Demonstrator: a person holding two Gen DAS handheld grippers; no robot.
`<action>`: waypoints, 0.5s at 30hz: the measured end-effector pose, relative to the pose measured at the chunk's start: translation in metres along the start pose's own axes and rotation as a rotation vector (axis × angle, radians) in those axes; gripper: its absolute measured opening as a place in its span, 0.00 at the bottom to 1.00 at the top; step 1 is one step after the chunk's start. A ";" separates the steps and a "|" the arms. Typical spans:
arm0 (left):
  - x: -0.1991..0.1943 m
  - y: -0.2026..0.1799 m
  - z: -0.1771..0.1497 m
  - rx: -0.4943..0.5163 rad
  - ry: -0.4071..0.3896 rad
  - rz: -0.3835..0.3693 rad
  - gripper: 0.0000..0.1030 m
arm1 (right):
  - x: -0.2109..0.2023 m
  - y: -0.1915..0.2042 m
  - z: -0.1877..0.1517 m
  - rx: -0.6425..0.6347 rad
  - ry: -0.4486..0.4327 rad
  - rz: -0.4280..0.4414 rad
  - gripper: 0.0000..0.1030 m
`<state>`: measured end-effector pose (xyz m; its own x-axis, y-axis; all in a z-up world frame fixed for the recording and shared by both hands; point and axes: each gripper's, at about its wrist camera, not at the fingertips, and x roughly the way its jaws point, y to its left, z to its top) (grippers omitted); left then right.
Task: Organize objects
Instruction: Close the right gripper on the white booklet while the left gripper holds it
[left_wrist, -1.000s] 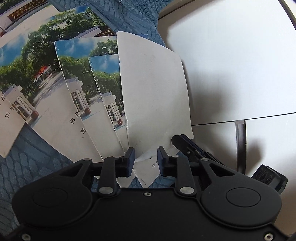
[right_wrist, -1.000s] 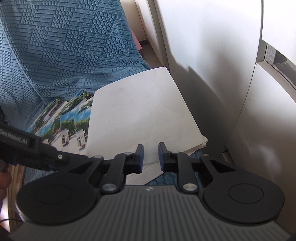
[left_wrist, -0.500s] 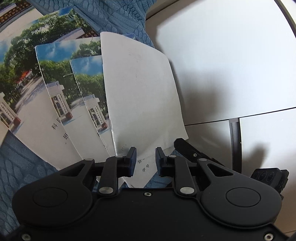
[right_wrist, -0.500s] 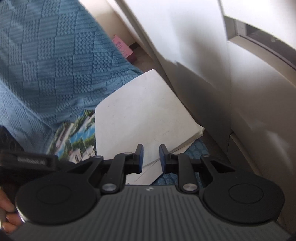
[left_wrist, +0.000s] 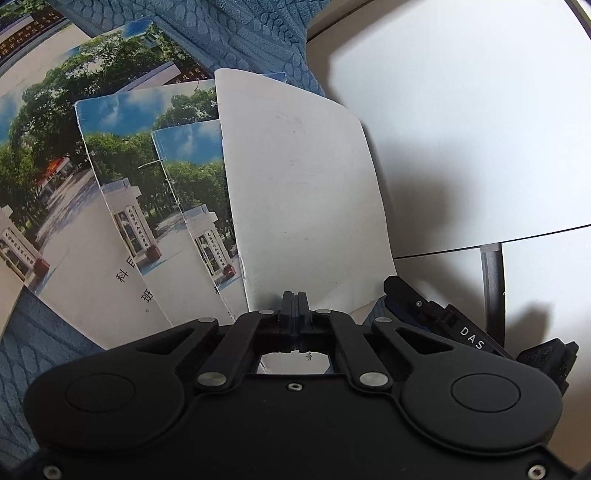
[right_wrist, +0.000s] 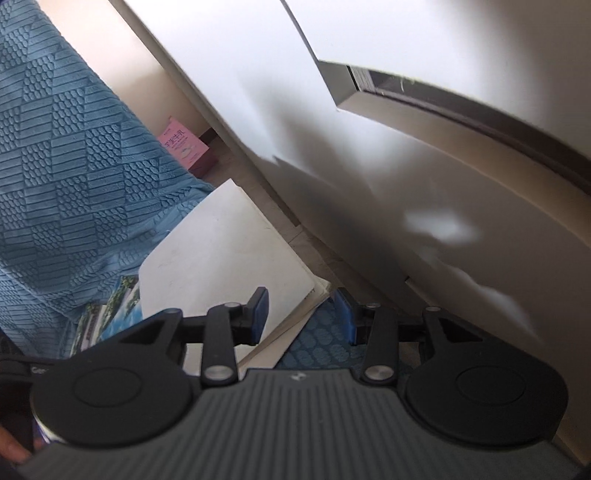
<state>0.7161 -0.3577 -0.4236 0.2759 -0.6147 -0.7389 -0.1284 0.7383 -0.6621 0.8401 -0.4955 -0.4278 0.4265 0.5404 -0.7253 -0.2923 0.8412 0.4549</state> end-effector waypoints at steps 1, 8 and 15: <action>0.000 -0.001 0.000 0.005 -0.001 0.003 0.01 | 0.003 -0.003 0.000 0.016 0.005 -0.002 0.42; 0.000 -0.012 0.001 0.019 0.002 0.013 0.01 | 0.018 -0.010 -0.003 0.098 0.011 0.064 0.42; -0.001 -0.017 0.002 0.033 0.001 0.023 0.01 | 0.012 0.014 -0.002 -0.039 -0.047 -0.001 0.10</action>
<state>0.7202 -0.3694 -0.4113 0.2724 -0.5981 -0.7537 -0.1035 0.7606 -0.6409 0.8397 -0.4773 -0.4307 0.4666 0.5402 -0.7003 -0.3242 0.8411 0.4329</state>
